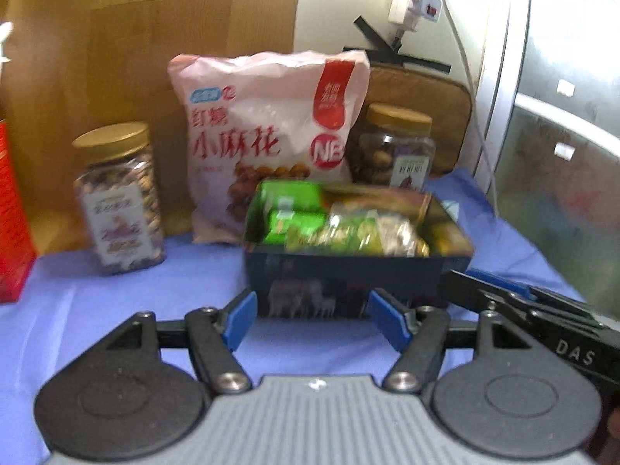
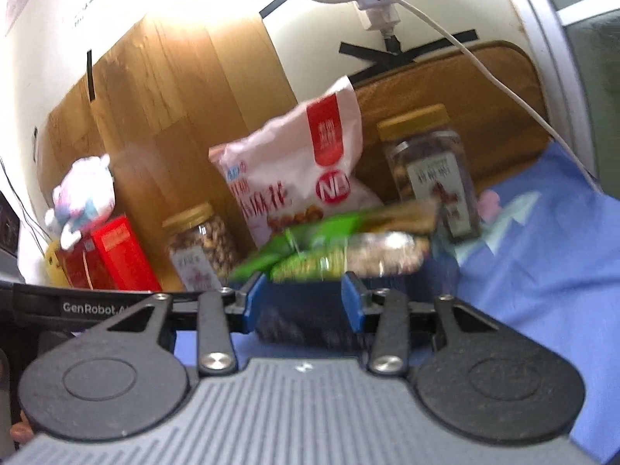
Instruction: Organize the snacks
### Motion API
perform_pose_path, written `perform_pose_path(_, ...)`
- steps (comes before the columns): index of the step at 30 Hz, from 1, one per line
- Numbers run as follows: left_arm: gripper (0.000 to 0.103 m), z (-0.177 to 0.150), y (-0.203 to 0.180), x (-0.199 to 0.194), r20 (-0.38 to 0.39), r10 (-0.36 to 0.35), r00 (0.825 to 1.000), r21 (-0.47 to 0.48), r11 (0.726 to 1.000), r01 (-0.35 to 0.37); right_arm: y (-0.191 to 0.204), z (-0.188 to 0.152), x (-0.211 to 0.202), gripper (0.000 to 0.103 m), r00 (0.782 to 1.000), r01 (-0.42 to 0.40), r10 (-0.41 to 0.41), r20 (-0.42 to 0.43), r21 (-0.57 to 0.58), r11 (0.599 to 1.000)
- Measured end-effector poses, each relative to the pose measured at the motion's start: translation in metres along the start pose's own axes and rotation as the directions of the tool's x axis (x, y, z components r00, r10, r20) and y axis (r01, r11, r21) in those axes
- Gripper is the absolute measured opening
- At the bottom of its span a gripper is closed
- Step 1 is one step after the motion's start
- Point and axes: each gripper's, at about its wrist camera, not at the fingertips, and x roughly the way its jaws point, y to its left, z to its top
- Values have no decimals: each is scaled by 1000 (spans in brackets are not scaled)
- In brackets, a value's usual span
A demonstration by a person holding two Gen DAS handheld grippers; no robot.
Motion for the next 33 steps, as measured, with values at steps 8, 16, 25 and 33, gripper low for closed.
perform_pose_path(8, 76, -52, -9, -14, -48, 112, 993, 3, 994, -112, 19, -44, -18, 46, 992, 71, -71, -108, -7, 997)
perform_pose_path(16, 77, -80, -4, -15, -29, 180, 983, -9, 984, -180, 27, -65, -24, 47, 986, 107, -109, -126, -20, 994)
perform_pose_path(25, 89, -89, -7, -13, -19, 201, 979, 20, 980, -200, 18, -64, -31, 49, 987, 137, -133, -87, 41, 990)
perform_pose_path(33, 89, -90, -8, -12, -22, 200, 980, 27, 980, -199, 18, -64, -32, 49, 986, 150, -147, -81, 41, 988)
